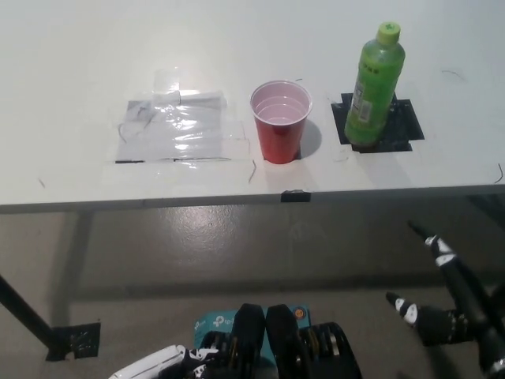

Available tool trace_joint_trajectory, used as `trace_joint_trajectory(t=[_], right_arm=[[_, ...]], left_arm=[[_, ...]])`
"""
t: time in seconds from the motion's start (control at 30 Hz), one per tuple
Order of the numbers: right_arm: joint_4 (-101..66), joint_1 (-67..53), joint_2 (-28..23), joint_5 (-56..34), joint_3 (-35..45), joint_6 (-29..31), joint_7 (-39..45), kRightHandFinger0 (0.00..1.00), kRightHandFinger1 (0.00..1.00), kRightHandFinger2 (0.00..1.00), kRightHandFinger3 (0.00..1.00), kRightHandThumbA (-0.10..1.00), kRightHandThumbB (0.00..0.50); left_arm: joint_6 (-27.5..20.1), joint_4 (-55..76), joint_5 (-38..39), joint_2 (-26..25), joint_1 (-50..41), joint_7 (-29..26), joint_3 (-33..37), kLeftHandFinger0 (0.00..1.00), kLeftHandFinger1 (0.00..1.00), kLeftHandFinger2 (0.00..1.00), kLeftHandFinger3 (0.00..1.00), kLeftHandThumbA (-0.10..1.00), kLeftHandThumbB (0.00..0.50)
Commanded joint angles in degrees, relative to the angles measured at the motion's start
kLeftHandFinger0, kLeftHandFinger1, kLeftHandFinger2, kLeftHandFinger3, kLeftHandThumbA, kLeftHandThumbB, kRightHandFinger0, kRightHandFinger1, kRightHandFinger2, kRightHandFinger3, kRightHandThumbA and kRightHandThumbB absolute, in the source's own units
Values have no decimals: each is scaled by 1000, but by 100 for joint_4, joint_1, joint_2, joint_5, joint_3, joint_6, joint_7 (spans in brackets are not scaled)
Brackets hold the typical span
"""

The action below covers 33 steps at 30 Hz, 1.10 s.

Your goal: The robot uses its right hand to pick up a bottle kept in the middle of the desk and tilt it into a cup kept next to it to pour water out

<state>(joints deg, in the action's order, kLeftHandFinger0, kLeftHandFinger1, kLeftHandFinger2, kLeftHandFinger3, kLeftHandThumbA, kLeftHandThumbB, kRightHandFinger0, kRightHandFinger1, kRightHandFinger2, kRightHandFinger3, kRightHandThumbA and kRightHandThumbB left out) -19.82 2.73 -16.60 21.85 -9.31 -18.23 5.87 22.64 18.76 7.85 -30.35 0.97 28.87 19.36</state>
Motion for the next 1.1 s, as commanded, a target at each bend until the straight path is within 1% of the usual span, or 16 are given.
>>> trace_joint_trajectory(t=[0.0,0.17,0.33,0.4,0.43,0.53,0.6,0.67,0.73,0.8,0.9,1.03,1.07], right_arm=[[-129,592,46,450,311,-766,-125,1000,1000,1000,1000,1000,500],[263,1162,273,610,631,-870,-110,1000,1000,1000,1000,1000,500],[827,1847,555,574,1074,-870,62,1000,1000,1000,1000,1000,500],[1225,2237,576,411,1128,-870,-28,1000,1000,1000,1000,1000,500],[1225,2237,576,411,1128,-870,-28,1000,1000,1000,1000,1000,500],[1772,2754,771,362,1278,-870,-3,1000,1000,1000,1000,947,500],[2083,2982,874,396,1372,-870,11,1000,1000,1000,1000,948,500],[2618,3333,996,85,1472,-870,-111,1000,1000,1000,1000,839,500],[2768,3380,1033,68,1505,-870,-137,1000,1000,1000,1000,822,500],[3112,3574,1088,87,1489,-870,-219,1000,1000,1000,1000,816,500],[3562,3858,1184,154,1376,-870,-293,1000,1000,1000,1000,812,500],[3711,3958,1185,195,1298,-870,-361,1000,1000,1000,1000,812,500],[3864,4085,1232,292,1254,-870,-382,1000,1000,1000,1000,821,500]], left_arm=[[34,143,66,-81,49,187,-52,1000,1000,1000,1000,347,500],[181,185,80,-69,17,196,-60,1000,1000,1000,1000,329,500],[91,148,27,-55,-27,204,-53,1000,1000,1000,1000,342,500],[74,124,40,-33,-41,221,-47,1000,1000,1000,1000,330,500],[74,124,40,-33,-41,221,-47,1000,1000,1000,1000,329,500],[157,157,19,-17,-58,208,-59,1000,1000,1000,1000,312,500],[165,165,51,10,-68,209,-81,1000,1000,1000,1000,310,500],[137,151,28,11,-72,220,-85,1000,1000,1000,1000,321,500],[176,150,-1,24,-90,231,-52,1000,1000,1000,1000,322,500],[118,125,-39,23,-87,238,-42,1000,1000,1000,1000,347,500],[98,120,-67,17,-78,251,-29,1000,1000,1000,1000,345,500],[96,84,-80,42,-44,276,14,1000,1000,1000,1000,354,500],[118,80,-43,49,-45,284,2,1000,1000,1000,1000,338,500]])
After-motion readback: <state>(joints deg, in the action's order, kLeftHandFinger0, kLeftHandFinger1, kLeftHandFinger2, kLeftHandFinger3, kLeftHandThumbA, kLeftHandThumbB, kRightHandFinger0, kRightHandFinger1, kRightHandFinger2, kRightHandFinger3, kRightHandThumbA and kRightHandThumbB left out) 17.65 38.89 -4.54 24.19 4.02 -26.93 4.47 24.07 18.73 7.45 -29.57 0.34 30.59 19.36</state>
